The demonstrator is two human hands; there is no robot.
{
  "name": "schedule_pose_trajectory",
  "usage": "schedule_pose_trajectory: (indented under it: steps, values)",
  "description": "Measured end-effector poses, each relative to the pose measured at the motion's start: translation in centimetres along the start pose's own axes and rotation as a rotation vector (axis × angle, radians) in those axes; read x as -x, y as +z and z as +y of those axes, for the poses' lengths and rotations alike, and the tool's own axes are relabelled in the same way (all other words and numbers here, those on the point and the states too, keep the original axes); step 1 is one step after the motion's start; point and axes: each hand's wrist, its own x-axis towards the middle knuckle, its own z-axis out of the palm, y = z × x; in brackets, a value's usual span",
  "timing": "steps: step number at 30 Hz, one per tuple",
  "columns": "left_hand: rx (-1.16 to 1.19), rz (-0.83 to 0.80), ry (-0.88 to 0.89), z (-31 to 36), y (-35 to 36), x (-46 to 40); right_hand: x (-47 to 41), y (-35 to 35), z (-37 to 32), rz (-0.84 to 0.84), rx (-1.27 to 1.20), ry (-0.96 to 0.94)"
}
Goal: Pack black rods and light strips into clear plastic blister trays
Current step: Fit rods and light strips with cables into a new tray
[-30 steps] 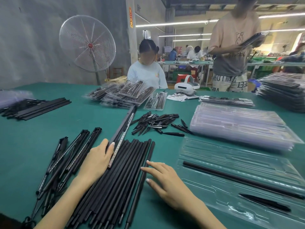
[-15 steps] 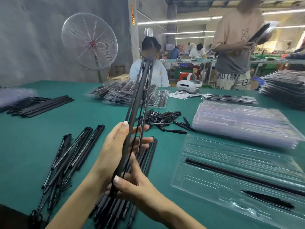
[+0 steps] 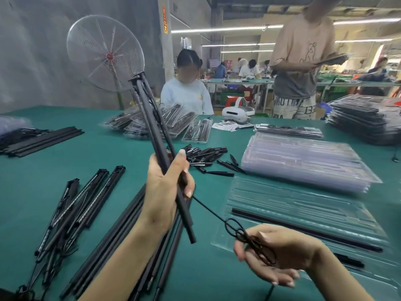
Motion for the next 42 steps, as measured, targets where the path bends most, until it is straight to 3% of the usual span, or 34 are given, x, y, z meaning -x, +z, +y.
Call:
schedule_pose_trajectory:
  steps: [9,13,15,18,22,23,25,27,30,34,36,40,42]
  values:
    - [-0.012,-0.144,0.067,-0.1,5.1,1.2,4.2,3.1,0.1,0.093,0.065,-0.011]
    - [0.050,-0.286,-0.012,-0.2,6.8,2.7,5.6,4.8,-0.1,-0.009,0.112,-0.317]
    - [0.076,-0.325,-0.050,-0.9,7.7,3.0,7.8,4.8,-1.7,-0.014,0.029,-0.329]
    - [0.055,-0.310,-0.097,-2.2,8.7,3.0,11.5,3.6,-3.6,0.267,0.302,-0.134]
    - [0.027,-0.265,-0.144,-4.2,8.6,2.5,15.3,2.6,-7.2,0.907,0.851,0.192]
    - [-0.007,-0.276,-0.153,-4.8,8.5,2.6,16.0,2.4,-8.1,1.076,0.988,0.165]
    - [-0.091,-0.329,-0.170,-6.0,8.6,3.3,17.4,2.2,-9.1,1.291,1.110,-0.061]
    - [-0.126,-0.345,-0.157,-7.1,9.2,3.9,17.9,2.3,-9.1,1.335,1.099,-0.208]
    - [-0.120,-0.286,-0.113,-8.0,10.3,4.0,17.0,2.4,-7.7,1.256,1.186,-0.173]
    - [-0.075,-0.218,-0.140,-8.8,10.8,3.9,17.7,0.2,-5.0,1.518,1.972,-0.206]
    - [-0.024,-0.176,-0.213,-9.6,10.8,4.1,19.5,-1.2,-4.2,1.656,2.202,-0.201]
    - [0.350,0.034,-0.391,-11.2,10.1,3.2,24.7,-3.3,-3.7,1.785,2.307,-0.108]
    - [0.401,0.018,-0.451,-11.6,10.2,3.2,26.3,-3.9,-3.3,1.840,2.284,-0.053]
